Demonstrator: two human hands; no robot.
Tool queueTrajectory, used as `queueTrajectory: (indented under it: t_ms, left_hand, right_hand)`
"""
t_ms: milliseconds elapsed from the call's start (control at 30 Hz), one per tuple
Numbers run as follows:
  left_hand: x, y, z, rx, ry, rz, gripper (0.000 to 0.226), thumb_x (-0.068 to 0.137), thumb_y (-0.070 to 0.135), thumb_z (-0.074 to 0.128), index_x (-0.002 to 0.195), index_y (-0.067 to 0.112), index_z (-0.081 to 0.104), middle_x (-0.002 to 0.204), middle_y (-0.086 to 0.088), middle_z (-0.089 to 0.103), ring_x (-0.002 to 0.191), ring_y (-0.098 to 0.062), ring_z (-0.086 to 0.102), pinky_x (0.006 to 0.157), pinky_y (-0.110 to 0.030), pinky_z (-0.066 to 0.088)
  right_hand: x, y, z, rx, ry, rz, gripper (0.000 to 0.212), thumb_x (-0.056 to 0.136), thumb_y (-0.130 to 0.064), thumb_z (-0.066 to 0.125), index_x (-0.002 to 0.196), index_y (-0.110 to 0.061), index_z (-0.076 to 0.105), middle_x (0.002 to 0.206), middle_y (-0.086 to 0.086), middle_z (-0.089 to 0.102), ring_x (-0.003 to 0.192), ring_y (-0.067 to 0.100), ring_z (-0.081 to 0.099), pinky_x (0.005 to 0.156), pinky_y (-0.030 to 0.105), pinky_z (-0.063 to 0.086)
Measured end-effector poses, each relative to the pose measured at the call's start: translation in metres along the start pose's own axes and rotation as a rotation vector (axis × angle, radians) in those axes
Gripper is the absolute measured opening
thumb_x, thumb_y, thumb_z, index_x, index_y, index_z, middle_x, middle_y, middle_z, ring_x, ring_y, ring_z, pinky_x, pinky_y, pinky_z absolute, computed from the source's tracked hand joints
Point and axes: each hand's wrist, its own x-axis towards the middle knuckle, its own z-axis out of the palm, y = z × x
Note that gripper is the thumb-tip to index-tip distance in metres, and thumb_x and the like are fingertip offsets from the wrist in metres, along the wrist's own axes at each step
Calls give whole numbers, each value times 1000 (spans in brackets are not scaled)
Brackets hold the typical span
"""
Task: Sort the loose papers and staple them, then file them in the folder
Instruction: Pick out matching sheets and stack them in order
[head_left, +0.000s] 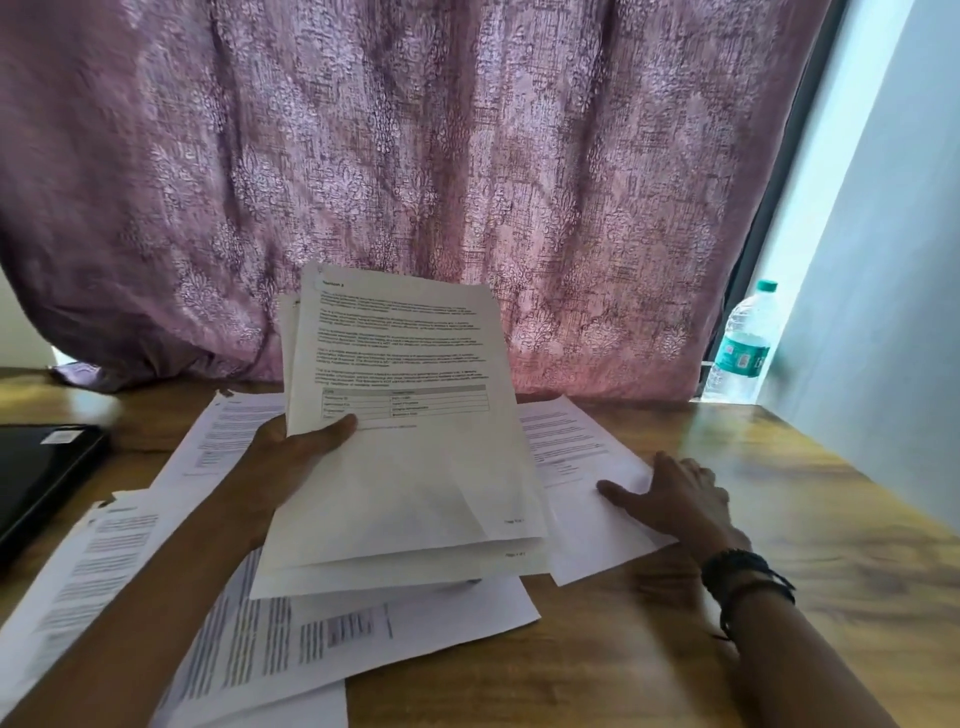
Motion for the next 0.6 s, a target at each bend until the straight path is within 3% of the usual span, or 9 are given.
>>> queueTrajectory:
  t_ms: [100,200,300,367,433,500,600]
  left_hand:
    - [1,0,-4,-38,-29,-5,58,55,47,85,105,25,67,103,11,73,93,-7,70,86,-30,54]
    - [4,-5,-5,-67,-37,-9,60,53,44,86,106,22,67,102,9,74,93,-9,70,82,-26,56]
    - [5,-6,-1,-56,-27,5,25,80,17,71,103,22,65,89,13,75,83,-4,71,70,-17,57]
    - [4,-6,0,-49,-10,-6,22,84,10,64,103,21,65,86,14,75,79,-3,71,65,-15,56]
    - [4,-5,-3,-48,-20,-3,31,75,19,70,105,23,65,91,13,75,85,-5,71,73,-18,57]
    - [5,-5,-6,-49,-38,6,50,61,36,82,106,24,66,99,12,74,91,-6,70,79,-22,56]
    - [7,-5,-11,-46,-40,35,86,28,59,90,104,27,66,99,14,74,88,-3,70,66,-14,55]
  right_hand:
    - [1,5,-6,94,-55,33,81,62,-76,69,111,-14,49,116,10,56,108,29,54,79,35,44]
    - [3,9,-11,148,-112,58,75,55,-75,75,93,-17,46,98,2,52,91,22,54,70,30,42]
    - [10,14,-10,323,-147,87,48,67,-51,82,82,-12,58,93,6,64,82,23,61,64,31,47]
    - [13,15,-10,420,-140,78,23,78,-32,77,76,-12,63,91,11,69,78,24,64,69,33,54]
    - [14,15,-14,590,-84,77,13,84,-17,71,83,-6,65,93,17,69,78,28,65,72,35,58]
    - [7,11,-25,927,-32,43,15,84,-2,69,96,6,63,91,19,67,70,26,62,56,23,57]
    - [-6,4,-41,1252,43,13,21,84,-1,69,104,-1,61,85,9,66,71,22,63,45,14,51]
